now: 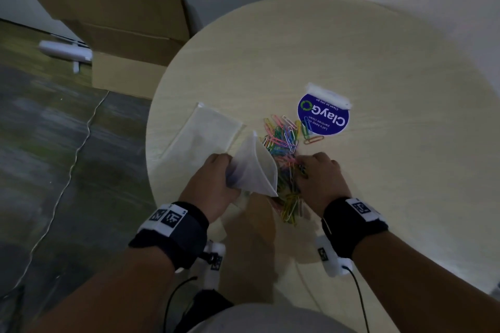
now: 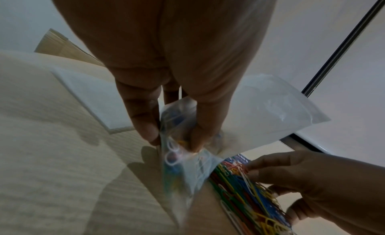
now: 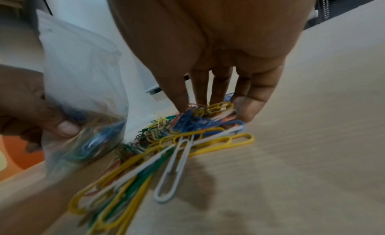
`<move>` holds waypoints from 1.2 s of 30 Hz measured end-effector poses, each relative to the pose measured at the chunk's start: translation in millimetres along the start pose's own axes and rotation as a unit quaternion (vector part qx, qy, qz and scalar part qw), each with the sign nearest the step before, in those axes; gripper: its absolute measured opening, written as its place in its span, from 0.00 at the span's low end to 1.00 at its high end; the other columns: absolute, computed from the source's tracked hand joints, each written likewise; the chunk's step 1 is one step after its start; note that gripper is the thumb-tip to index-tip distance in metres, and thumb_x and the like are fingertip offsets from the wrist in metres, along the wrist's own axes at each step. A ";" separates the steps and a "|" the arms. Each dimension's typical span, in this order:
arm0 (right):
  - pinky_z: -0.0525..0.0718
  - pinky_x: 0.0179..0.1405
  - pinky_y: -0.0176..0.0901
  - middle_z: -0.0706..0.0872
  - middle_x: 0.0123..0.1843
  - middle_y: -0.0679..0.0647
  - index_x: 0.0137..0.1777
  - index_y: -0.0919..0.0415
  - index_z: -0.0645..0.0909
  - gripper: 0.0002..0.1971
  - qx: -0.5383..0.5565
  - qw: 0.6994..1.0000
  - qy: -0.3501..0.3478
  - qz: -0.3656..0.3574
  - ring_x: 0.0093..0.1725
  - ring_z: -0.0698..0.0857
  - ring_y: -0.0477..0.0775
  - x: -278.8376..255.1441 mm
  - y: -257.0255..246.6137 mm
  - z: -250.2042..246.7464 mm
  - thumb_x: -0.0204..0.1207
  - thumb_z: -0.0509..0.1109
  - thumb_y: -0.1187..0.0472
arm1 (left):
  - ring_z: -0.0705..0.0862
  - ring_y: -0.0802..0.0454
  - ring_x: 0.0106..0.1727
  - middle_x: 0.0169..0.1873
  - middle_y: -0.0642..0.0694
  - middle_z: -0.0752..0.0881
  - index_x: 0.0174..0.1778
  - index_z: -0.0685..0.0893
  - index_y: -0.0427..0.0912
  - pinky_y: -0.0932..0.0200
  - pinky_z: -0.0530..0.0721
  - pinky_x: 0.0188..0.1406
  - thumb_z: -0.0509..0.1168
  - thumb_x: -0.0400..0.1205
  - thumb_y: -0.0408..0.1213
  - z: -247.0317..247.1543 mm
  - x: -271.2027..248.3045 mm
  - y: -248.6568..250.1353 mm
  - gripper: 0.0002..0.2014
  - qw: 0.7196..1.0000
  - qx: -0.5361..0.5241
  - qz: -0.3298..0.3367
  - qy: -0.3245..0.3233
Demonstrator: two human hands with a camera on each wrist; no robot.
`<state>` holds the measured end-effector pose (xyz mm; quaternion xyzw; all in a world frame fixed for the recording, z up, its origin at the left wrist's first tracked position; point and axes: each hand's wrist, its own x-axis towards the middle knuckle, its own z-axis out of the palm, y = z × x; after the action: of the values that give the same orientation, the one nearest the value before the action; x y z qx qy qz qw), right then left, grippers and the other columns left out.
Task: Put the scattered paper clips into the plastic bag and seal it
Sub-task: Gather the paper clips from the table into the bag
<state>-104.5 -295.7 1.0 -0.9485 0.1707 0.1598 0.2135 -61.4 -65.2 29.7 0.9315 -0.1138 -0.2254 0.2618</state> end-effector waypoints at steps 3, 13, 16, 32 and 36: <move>0.77 0.62 0.56 0.76 0.62 0.60 0.69 0.53 0.76 0.28 0.009 0.999 0.000 0.048 0.60 0.76 0.68 -2.2 3.6 0.5 0.72 0.67 0.40 | 0.80 0.38 0.50 0.54 0.44 0.75 0.51 0.74 0.43 0.45 0.80 0.49 0.75 0.73 0.36 -0.6 1.9 -0.6 0.18 1.000 0.014 0.004 0.002; 0.78 0.47 0.46 0.86 0.52 0.61 0.53 0.58 0.83 0.11 0.083 0.996 0.015 0.018 0.52 0.82 0.65 -3.0 6.4 -8.5 0.73 0.71 0.56 | 0.79 0.39 0.50 0.50 0.48 0.71 0.47 0.70 0.45 0.50 0.76 0.46 0.76 0.72 0.35 0.4 0.3 4.1 0.19 1.000 0.014 0.012 0.020; 0.84 0.52 0.52 0.88 0.51 0.58 0.53 0.57 0.84 0.09 0.101 0.994 0.023 0.025 0.52 0.84 0.63 -7.0 8.6 -16.8 0.73 0.72 0.58 | 0.80 0.39 0.48 0.50 0.48 0.71 0.48 0.71 0.46 0.48 0.78 0.46 0.76 0.72 0.35 1.4 -1.3 6.5 0.19 1.000 0.015 0.014 0.019; 0.73 0.32 0.18 0.86 0.32 0.35 0.43 0.47 0.87 0.04 0.226 0.962 0.135 -0.067 0.34 0.83 0.30 -50.0 -31.0 -92.7 0.69 0.77 0.56 | 0.81 0.37 0.55 0.59 0.43 0.75 0.56 0.75 0.43 0.47 0.80 0.52 0.75 0.74 0.35 3.2 -1.0 18.8 0.19 0.999 0.005 -0.031 0.008; 0.75 0.37 0.20 0.87 0.34 0.41 0.45 0.50 0.88 0.05 0.185 0.970 0.116 -0.105 0.37 0.86 0.39 -49.8 -46.4 -81.1 0.70 0.75 0.59 | 0.82 0.37 0.55 0.58 0.44 0.76 0.56 0.76 0.43 0.45 0.81 0.54 0.76 0.74 0.36 3.7 -1.2 18.4 0.19 0.999 0.005 -0.031 0.010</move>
<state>-112.0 -280.8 105.6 -0.9170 0.1207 -0.0092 0.3800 -65.9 -81.8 37.3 0.9381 -0.0835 -0.2232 0.2514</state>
